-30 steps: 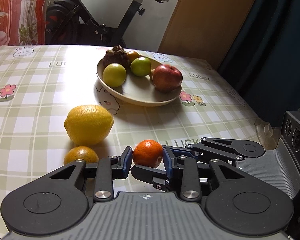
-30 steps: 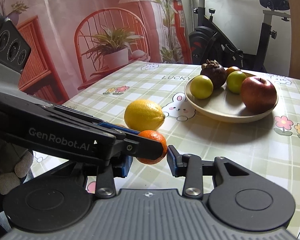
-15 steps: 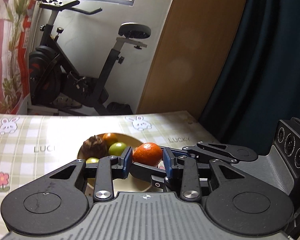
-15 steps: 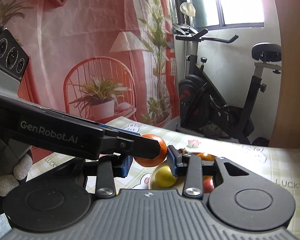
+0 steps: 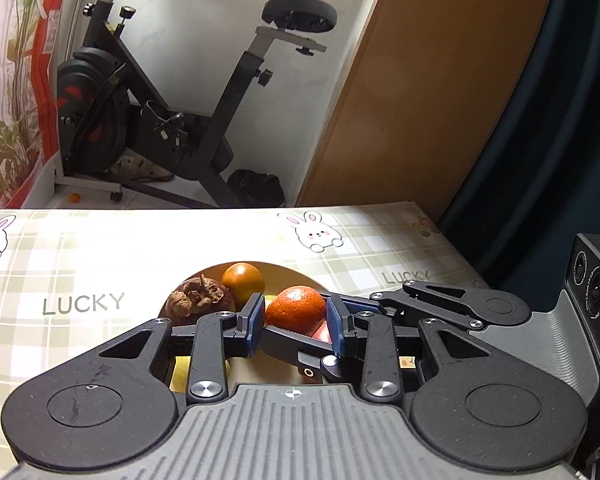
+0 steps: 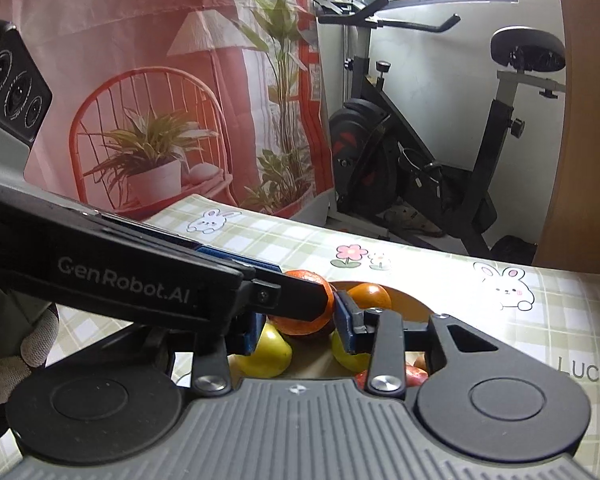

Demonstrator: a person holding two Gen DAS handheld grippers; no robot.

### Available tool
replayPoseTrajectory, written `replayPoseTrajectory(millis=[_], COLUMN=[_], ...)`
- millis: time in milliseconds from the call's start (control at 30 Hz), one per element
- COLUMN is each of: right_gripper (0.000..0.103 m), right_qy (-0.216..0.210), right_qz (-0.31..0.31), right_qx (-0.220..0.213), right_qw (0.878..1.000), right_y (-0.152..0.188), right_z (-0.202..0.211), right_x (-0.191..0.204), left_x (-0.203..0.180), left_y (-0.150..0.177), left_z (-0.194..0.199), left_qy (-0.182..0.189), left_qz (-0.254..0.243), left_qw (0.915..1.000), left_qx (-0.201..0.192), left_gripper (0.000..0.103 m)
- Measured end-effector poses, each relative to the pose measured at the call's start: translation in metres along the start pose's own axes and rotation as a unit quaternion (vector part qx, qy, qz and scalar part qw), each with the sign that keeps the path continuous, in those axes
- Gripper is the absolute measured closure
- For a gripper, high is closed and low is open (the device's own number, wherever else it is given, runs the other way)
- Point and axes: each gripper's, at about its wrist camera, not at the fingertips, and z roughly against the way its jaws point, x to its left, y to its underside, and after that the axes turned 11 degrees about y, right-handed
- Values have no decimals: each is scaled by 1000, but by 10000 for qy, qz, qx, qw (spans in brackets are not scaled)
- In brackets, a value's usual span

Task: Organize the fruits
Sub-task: 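Carry the tangerine onto the plate and open the left tool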

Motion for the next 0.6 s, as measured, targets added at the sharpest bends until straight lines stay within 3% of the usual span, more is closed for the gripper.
replayPoseTrajectory(millis=[233,600], right_gripper=[63,63], right_qy=[-32,168], right_qz=[-282,314], right_qx=[480,330], right_qw=[9984,9988], right_y=[11,11], right_z=[-39,-42], right_x=[-13,6], left_x=[31,42], left_y=[2,7], left_z=[-31,-27], left_qy=[-59,24], left_qz=[244,375], left_qw=[9991,9989], left_qx=[348,289], left_gripper=[67,66])
